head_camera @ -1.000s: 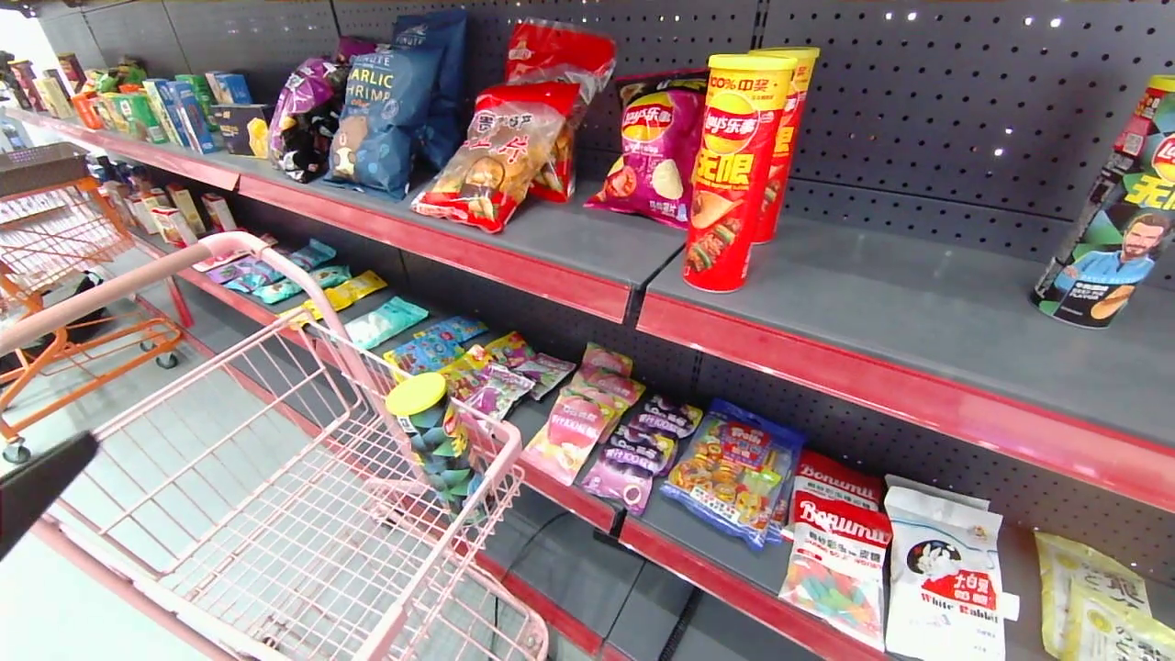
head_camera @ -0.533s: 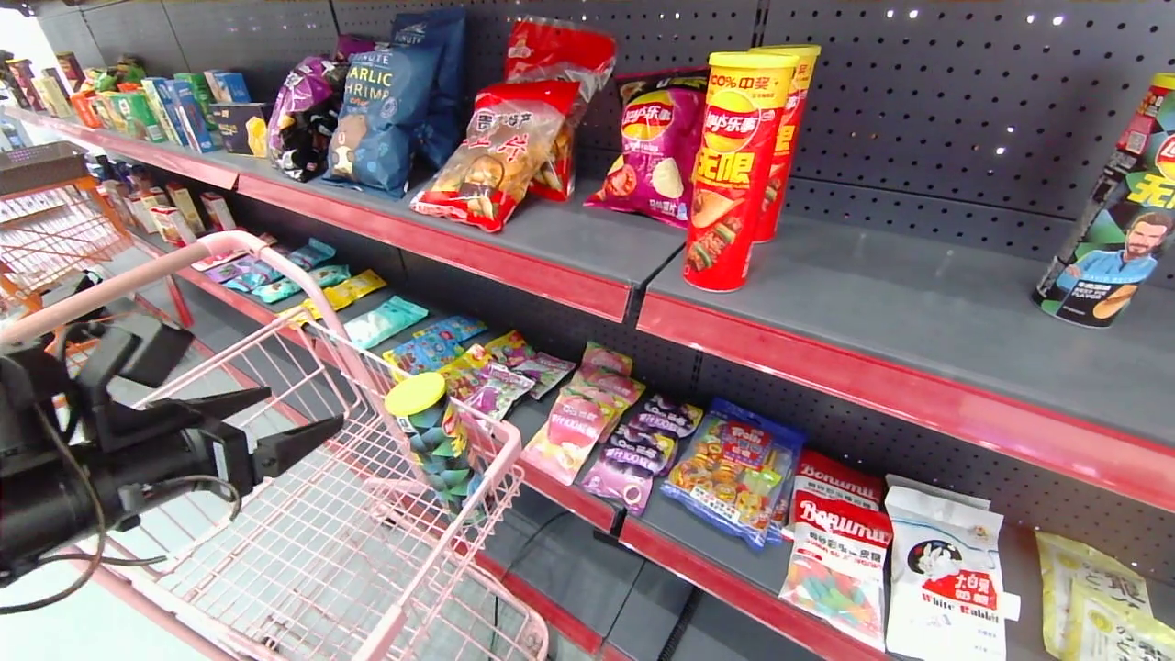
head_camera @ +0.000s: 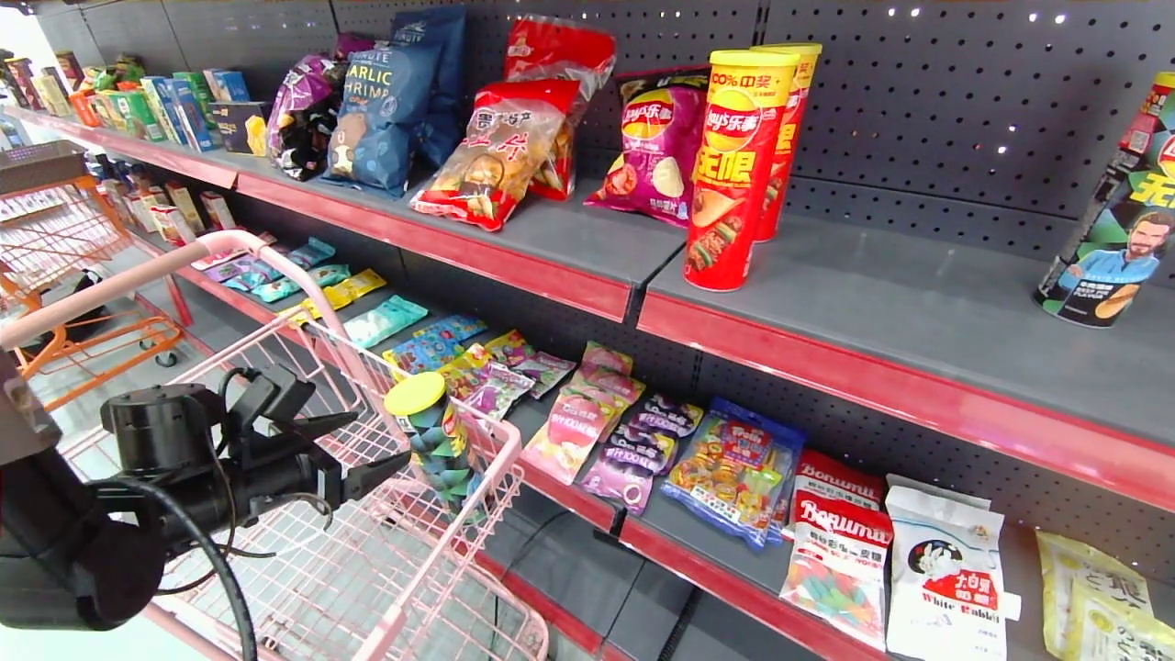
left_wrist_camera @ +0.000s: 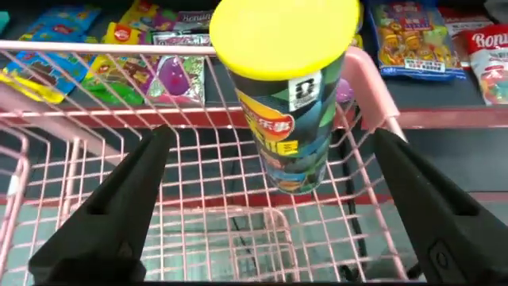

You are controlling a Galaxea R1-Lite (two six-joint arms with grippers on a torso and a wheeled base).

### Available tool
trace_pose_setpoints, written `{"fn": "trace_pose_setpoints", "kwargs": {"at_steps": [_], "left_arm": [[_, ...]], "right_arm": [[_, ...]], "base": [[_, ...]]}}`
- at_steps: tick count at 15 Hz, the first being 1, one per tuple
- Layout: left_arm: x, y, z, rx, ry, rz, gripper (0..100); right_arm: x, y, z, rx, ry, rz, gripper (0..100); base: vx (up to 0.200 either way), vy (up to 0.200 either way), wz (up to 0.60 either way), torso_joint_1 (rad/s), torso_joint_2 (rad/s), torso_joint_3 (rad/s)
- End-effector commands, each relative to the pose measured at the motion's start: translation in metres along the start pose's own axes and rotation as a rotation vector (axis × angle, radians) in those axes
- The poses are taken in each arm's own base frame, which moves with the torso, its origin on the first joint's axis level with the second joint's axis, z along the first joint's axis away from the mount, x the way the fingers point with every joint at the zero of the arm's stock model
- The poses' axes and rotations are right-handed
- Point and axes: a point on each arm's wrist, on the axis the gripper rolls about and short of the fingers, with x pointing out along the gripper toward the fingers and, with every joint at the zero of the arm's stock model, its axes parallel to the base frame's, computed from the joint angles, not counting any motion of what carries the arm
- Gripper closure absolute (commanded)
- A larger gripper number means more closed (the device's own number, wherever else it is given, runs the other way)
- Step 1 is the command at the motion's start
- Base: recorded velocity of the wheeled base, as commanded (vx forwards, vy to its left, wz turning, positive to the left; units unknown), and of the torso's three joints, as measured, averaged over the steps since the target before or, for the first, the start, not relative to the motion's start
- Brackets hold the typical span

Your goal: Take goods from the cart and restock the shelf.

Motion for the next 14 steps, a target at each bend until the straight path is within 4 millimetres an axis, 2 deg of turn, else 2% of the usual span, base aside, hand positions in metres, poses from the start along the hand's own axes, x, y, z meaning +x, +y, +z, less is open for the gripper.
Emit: {"fn": "trace_pose_setpoints", "kwargs": {"at_steps": [1,3,7,11,12,14], "left_arm": [[0.025,0.000,-0.029,-0.027,0.043,-0.038,0],[0.037,-0.002,-0.030,-0.017,0.027,-0.052,0],[0.066,-0.001,-0.016,-0.002,-0.037,-0.065,0],[0.078,-0.004,-0.018,0.005,-0.034,-0.070,0],[0.080,-0.008,-0.018,0.007,-0.033,-0.066,100],[0.079,-0.010,-0.017,0.007,-0.032,-0.065,100]], "right_arm": [[0.000,0.000,0.000,-0.001,0.001,0.001,0],[0.000,0.000,0.000,-0.001,0.002,0.001,0],[0.000,0.000,0.000,-0.004,0.001,0.002,0],[0.000,0.000,0.000,-0.004,-0.001,0.002,0],[0.000,0.000,0.000,-0.004,0.001,0.002,0],[0.000,0.000,0.000,-0.003,-0.001,0.004,0]], "base": [[0.000,0.000,0.00,0.000,0.00,0.000],[0.000,0.000,0.00,0.000,0.00,0.000],[0.000,0.000,0.00,0.000,0.00,0.000],[0.000,0.000,0.00,0.000,0.00,0.000],[0.000,0.000,0.00,0.000,0.00,0.000],[0.000,0.000,0.00,0.000,0.00,0.000]]}}
